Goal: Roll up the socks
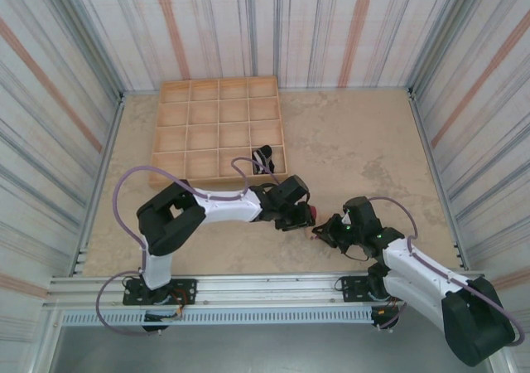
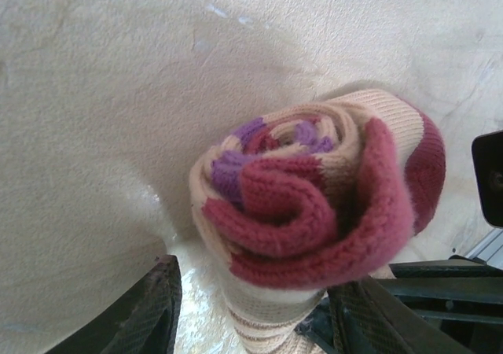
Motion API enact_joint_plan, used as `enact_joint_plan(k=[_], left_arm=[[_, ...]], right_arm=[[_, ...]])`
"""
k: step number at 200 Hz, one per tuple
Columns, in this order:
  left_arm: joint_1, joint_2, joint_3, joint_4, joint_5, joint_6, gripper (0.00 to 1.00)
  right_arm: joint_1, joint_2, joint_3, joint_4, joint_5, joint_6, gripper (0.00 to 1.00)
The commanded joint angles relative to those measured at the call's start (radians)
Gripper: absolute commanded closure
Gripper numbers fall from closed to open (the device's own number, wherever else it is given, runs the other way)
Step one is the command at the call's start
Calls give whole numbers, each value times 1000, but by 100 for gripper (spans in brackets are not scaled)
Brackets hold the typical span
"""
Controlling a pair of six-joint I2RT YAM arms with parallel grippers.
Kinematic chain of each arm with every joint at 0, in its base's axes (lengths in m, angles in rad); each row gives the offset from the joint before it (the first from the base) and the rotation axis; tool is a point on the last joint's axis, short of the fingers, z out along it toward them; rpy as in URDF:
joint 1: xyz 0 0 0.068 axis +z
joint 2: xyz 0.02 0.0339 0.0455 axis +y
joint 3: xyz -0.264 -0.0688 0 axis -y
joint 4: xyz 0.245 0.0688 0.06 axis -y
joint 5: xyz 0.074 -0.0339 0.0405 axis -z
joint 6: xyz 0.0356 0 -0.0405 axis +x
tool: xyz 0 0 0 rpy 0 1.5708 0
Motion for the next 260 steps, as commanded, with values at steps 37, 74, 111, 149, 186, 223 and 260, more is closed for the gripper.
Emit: enact_joint_plan(k=[37, 74, 111, 149, 186, 223, 260], left_arm=[[26, 68, 45, -41, -60, 31, 49], [52, 83, 82, -109, -65, 67, 53], [73, 108, 116, -141, -43, 79, 60], [79, 136, 172, -198, -46, 86, 69], [94, 144, 177, -195, -12, 101, 100], [112, 101, 137, -183, 0, 134, 100], [144, 35, 30, -75, 61, 156, 100]], right_arm=[[-14, 43, -68, -210, 48, 25, 100], [-20, 23, -72, -206, 40, 22, 100], [-21, 17, -65, -199, 31, 16, 100], [-21, 32, -61, -172, 19, 13, 100], [-23, 48, -34, -179, 17, -21, 87], [-31, 38, 43, -230, 12, -70, 66], [-63, 1, 237, -426, 47, -256, 54]])
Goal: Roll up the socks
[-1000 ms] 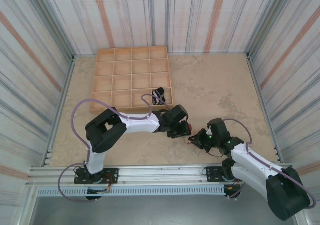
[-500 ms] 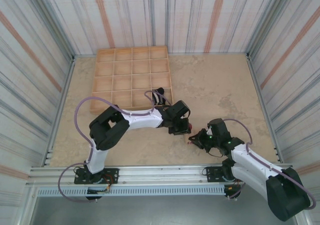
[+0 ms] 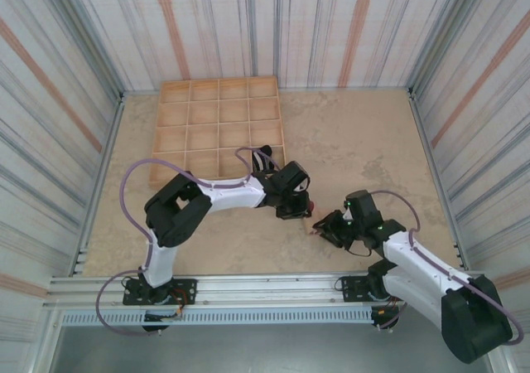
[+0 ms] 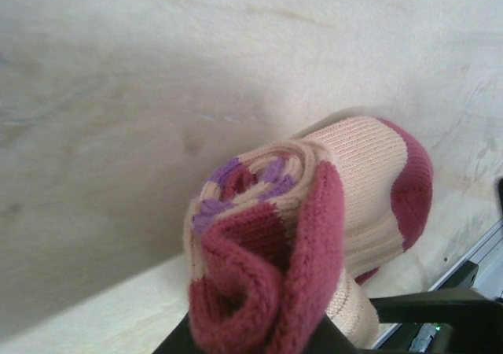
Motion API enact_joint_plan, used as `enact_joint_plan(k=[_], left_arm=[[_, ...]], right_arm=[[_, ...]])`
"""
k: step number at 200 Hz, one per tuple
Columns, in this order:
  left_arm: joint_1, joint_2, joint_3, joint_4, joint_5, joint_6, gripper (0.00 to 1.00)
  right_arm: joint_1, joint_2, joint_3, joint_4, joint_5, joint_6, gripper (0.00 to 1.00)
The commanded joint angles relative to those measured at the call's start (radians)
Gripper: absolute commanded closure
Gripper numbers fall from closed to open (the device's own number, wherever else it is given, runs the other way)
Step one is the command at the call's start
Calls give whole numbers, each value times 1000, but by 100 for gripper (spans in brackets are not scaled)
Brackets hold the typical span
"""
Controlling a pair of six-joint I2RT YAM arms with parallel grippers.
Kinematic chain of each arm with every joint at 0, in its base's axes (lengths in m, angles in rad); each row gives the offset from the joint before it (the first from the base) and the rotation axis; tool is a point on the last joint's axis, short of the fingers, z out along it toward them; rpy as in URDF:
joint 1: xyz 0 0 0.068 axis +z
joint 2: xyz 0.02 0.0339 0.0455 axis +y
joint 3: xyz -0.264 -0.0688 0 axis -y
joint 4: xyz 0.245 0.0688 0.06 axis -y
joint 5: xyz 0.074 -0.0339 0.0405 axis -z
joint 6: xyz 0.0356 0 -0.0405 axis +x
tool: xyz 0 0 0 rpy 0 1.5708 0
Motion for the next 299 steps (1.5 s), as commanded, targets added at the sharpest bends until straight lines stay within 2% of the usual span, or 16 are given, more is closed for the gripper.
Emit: enact_joint_plan(k=[1, 19, 58, 114, 159, 183, 210, 241, 299], left_arm=[[49, -33, -83, 11, -29, 44, 100], [54, -57, -116, 37, -25, 67, 100], [63, -82, -173, 104, 4, 69, 100], [68, -105, -208, 129, 22, 72, 100], [69, -109, -209, 133, 38, 77, 100], [70, -108, -211, 133, 46, 77, 100], [70, -109, -213, 145, 65, 78, 100], [73, -131, -254, 197, 97, 63, 100], [72, -213, -348, 258, 93, 30, 100]], right_arm=[[-26, -14, 114, -241, 43, -142, 54], [-40, 1, 187, -313, 66, -210, 47], [-70, 83, 242, -344, 139, -310, 47], [-125, 240, 224, -189, 123, -347, 52], [-128, 354, 196, -35, 95, -333, 54], [-127, 405, 193, 13, 78, -330, 60], [-127, 441, 182, 59, 79, -332, 76], [-126, 484, 211, 122, 61, -348, 100], [-101, 634, 344, 266, 10, -423, 100]])
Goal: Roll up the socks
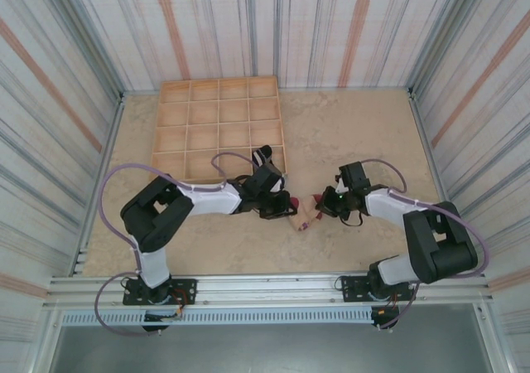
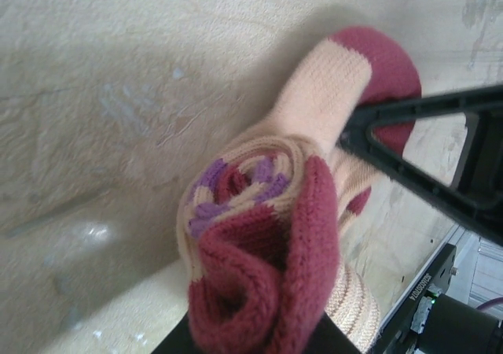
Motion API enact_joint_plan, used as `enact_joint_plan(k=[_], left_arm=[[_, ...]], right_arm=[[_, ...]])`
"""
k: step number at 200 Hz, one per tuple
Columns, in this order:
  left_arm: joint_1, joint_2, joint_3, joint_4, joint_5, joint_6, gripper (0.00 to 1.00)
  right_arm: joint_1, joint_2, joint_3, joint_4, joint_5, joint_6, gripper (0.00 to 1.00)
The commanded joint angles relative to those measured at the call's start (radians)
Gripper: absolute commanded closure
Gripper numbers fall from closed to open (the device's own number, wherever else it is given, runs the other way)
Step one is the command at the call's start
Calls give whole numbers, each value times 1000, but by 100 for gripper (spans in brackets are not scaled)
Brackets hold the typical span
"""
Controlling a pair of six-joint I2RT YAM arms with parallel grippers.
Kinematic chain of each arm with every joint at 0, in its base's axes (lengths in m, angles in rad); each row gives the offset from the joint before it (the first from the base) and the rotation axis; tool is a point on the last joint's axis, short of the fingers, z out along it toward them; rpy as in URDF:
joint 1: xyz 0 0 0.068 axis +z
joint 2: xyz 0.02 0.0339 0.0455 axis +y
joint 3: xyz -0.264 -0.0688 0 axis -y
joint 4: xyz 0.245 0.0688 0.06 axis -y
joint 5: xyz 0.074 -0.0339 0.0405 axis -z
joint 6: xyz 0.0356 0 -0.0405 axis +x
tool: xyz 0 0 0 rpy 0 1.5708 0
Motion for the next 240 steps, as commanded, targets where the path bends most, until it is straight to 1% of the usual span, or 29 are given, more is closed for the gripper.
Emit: enact_joint_plan(k=[1, 20, 38, 57, 81, 96, 119, 157, 182, 198, 205, 224, 240], left_arm=[[-6, -56, -47, -13, 16, -12, 100], [-17, -82, -81, -14, -10, -32, 100], [-29, -122, -111, -74, -97, -63, 100], [-29, -177, -165, -129, -198, -146, 100], [-23, -235, -246, -138, -271, -239, 100], [-27, -260, -275, -151, -304, -283, 100], [-35, -264, -282, -182, -327, -298, 100], [-72, -267, -299, -190, -368, -342, 100], [-95, -282, -299, -231, -402, -377, 100], [-98, -294, -299, -273, -410, -395, 100], [-98, -304, -299, -288, -414, -401, 100], [-100, -333, -303, -319, -435, -416, 100], [-102, -351, -305, -331, -450, -425, 100]], right_arm=[[18, 74, 77, 99, -14, -57, 100], [57, 151, 145, 128, -24, -77, 100], [92, 214, 202, 164, -40, -90, 100], [113, 262, 247, 192, -41, -97, 100], [125, 309, 292, 203, -53, -117, 100], [134, 344, 319, 207, -81, -140, 100], [159, 390, 357, 210, -129, -178, 99], [187, 406, 385, 206, -128, -222, 85], [201, 352, 375, 196, -140, -282, 64], [219, 296, 366, 158, -97, -335, 48], [225, 277, 365, 144, -91, -357, 45], [251, 206, 339, 110, -41, -403, 39], [292, 133, 287, 103, 36, -427, 29]])
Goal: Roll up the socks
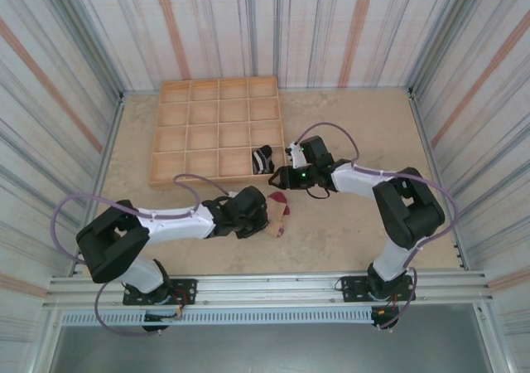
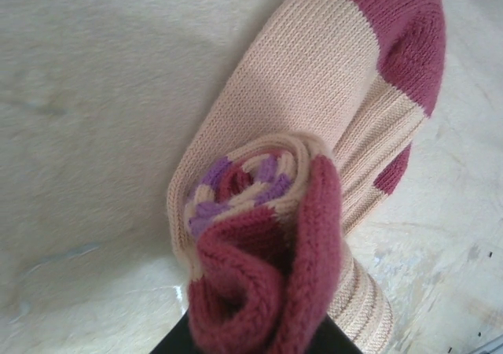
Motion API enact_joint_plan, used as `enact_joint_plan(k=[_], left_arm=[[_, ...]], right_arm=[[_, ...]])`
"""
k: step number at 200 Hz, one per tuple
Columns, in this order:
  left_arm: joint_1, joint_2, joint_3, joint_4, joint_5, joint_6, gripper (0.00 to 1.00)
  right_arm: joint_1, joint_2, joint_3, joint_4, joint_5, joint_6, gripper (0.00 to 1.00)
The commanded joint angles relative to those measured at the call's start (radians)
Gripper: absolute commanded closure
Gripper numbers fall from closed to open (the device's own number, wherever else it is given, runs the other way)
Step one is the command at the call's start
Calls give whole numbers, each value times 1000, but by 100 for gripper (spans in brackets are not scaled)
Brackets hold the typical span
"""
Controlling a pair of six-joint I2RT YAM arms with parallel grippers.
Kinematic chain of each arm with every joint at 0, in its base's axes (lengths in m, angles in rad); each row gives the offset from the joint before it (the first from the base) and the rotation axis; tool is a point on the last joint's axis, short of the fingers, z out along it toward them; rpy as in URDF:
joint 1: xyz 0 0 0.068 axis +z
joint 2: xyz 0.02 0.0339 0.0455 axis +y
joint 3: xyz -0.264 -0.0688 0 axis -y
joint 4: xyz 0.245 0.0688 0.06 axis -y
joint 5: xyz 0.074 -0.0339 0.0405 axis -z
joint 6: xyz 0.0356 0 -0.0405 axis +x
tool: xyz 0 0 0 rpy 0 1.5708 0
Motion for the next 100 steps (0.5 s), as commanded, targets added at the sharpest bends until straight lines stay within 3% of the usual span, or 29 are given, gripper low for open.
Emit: enact_joint_plan(k=[1, 32, 100], left_arm=[[-7, -22, -38, -168, -57, -37, 100], [-10, -33, -35, -181, -64, -50, 100], [-8, -14, -13, -197, -32, -58, 100]], right_arm=[[55, -112, -64, -45, 112, -95, 28], [150, -254, -190, -10, 218, -108, 25], [458, -531, -452, 82, 557, -155, 31]])
